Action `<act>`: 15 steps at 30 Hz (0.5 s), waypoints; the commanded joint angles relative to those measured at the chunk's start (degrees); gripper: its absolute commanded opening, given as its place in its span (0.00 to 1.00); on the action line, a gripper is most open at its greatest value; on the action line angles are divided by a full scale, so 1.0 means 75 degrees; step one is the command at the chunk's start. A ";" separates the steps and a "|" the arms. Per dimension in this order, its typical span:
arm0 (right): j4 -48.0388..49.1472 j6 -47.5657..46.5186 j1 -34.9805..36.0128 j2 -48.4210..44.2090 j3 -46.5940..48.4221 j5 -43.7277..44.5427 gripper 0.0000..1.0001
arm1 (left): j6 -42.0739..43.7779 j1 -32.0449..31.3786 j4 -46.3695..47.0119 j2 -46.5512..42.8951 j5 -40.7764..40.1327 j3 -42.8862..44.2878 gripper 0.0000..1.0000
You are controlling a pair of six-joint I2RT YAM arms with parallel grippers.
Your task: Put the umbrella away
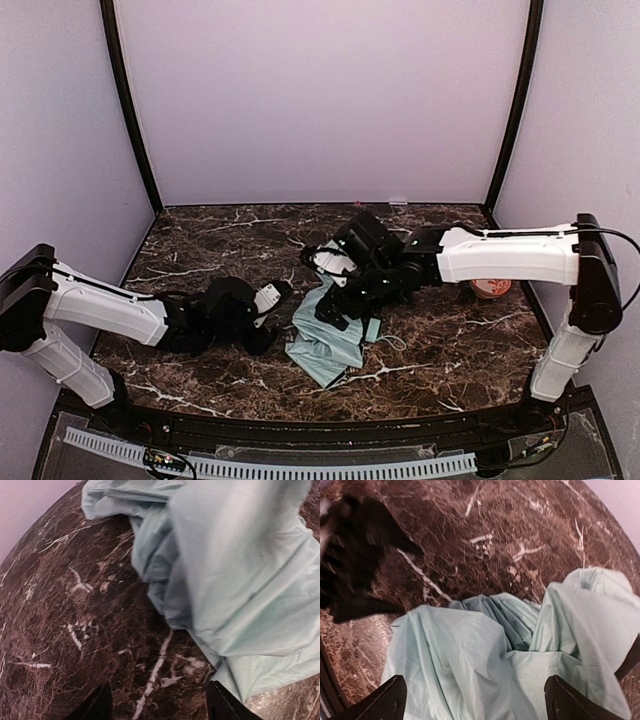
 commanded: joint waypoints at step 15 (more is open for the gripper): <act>-0.0437 -0.0345 -0.0114 0.3278 0.0891 0.0806 0.90 | -0.0990 0.0676 -0.0363 -0.0847 -0.0889 -0.0209 0.67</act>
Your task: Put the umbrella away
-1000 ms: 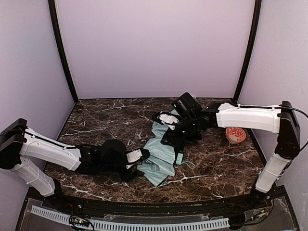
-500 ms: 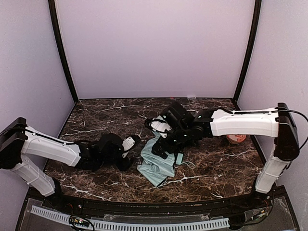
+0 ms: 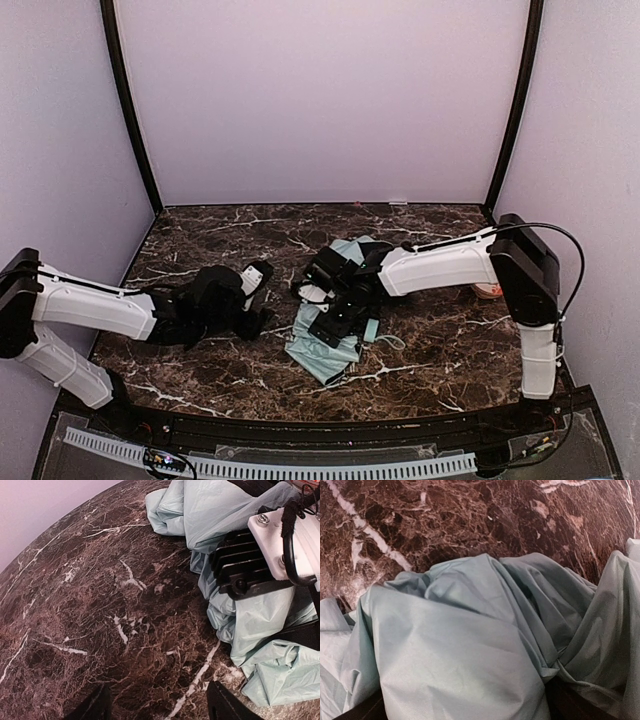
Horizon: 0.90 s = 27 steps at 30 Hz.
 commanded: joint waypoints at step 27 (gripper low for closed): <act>0.0573 -0.1047 -0.1305 -0.2270 -0.0304 -0.0216 0.07 | 0.0413 0.0050 0.0802 -0.0354 0.1831 -0.0093 0.65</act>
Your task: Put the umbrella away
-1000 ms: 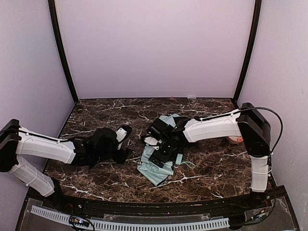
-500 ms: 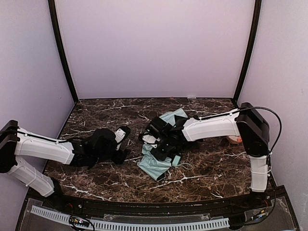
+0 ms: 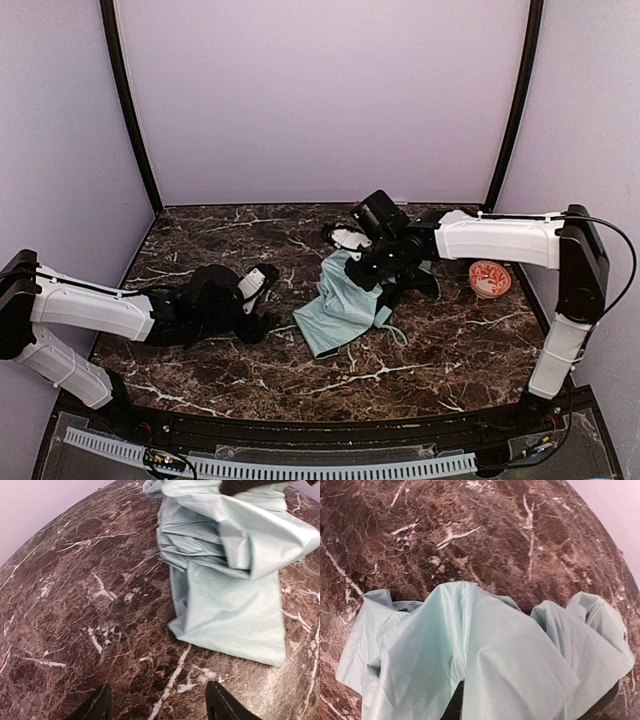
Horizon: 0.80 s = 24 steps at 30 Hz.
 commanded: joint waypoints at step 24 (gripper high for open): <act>0.0000 0.1026 -0.0484 0.0146 0.0523 -0.0568 0.25 | -0.0055 0.0058 0.0123 0.1686 0.0578 0.1138 0.60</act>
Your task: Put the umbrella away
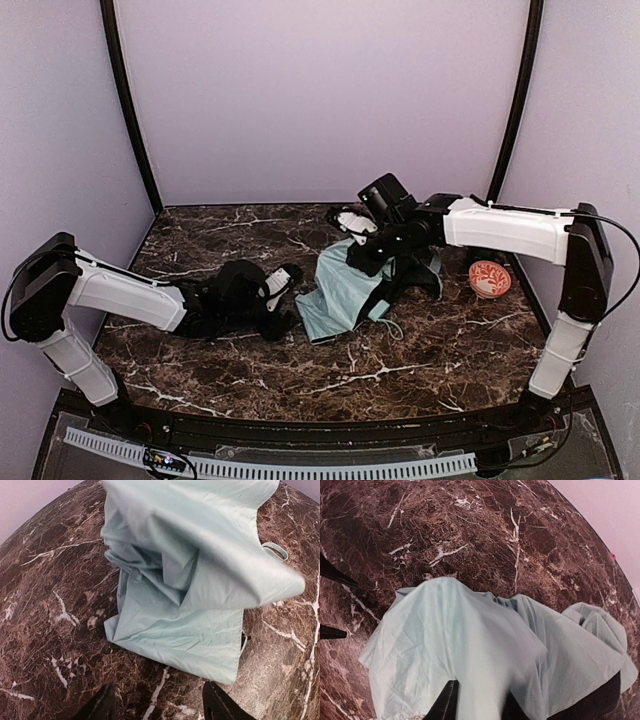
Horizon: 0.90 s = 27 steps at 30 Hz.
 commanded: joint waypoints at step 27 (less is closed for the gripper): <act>-0.0187 0.2747 0.0193 0.3227 0.0537 0.0912 0.52 | -0.0202 0.0154 -0.0746 -0.0165 -0.0948 -0.0123 0.60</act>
